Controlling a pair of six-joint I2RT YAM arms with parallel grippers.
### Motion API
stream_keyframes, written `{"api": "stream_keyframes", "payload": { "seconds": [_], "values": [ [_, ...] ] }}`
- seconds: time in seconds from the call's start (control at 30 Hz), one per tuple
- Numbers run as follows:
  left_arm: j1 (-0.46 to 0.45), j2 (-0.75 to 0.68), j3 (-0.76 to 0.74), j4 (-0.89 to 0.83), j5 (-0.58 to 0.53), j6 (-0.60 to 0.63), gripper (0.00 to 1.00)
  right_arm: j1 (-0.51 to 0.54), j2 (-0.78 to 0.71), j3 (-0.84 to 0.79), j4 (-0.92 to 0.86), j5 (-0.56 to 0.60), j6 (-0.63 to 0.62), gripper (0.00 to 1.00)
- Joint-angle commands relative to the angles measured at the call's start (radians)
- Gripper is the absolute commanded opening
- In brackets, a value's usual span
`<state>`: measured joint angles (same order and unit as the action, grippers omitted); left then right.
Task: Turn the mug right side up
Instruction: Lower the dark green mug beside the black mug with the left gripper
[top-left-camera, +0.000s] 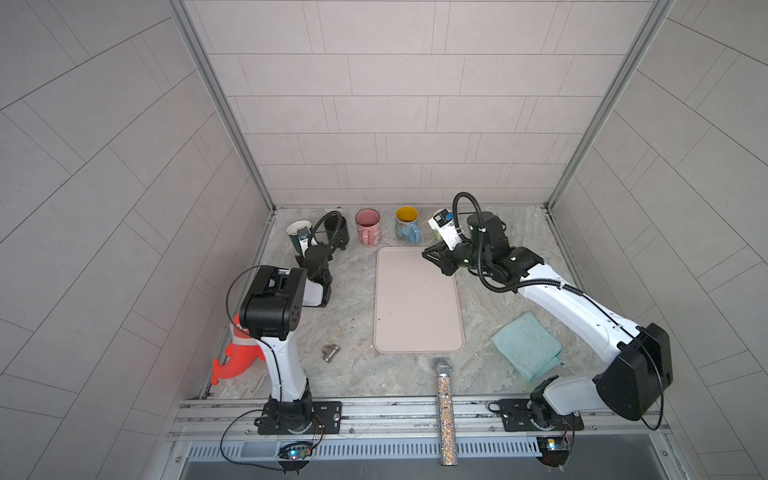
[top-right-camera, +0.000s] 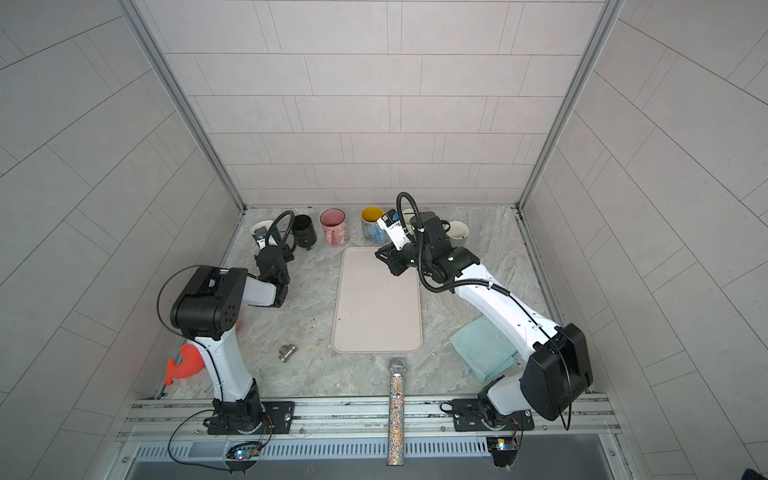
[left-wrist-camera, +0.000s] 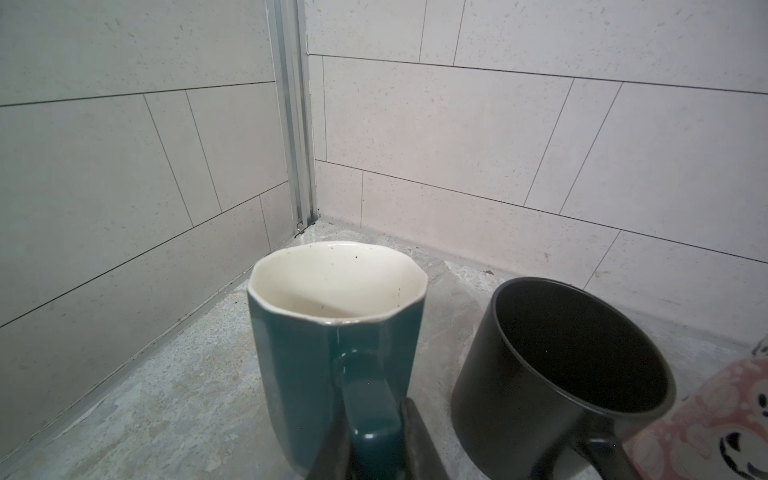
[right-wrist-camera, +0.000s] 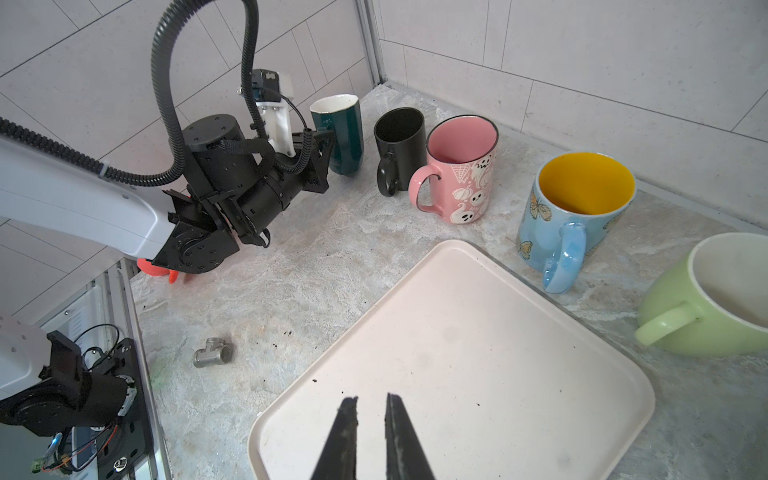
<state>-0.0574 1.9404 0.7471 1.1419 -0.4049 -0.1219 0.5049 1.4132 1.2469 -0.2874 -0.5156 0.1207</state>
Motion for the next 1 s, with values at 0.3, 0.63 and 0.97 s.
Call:
{"api": "stream_keyframes", "payload": {
  "seconds": [0.3, 0.63, 0.97],
  "values": [
    [0.004, 0.022, -0.016, 0.172, -0.055, 0.032, 0.0, -0.002, 0.01, 0.021, 0.033, -0.034, 0.026, 0.15],
    [0.002, 0.055, -0.006, 0.172, -0.063, -0.001, 0.01, -0.002, 0.016, 0.026, 0.032, -0.032, 0.034, 0.15],
    [0.002, 0.054, -0.007, 0.171, -0.073, -0.004, 0.2, -0.002, 0.015, 0.022, 0.036, -0.032, 0.039, 0.15]
  ]
}}
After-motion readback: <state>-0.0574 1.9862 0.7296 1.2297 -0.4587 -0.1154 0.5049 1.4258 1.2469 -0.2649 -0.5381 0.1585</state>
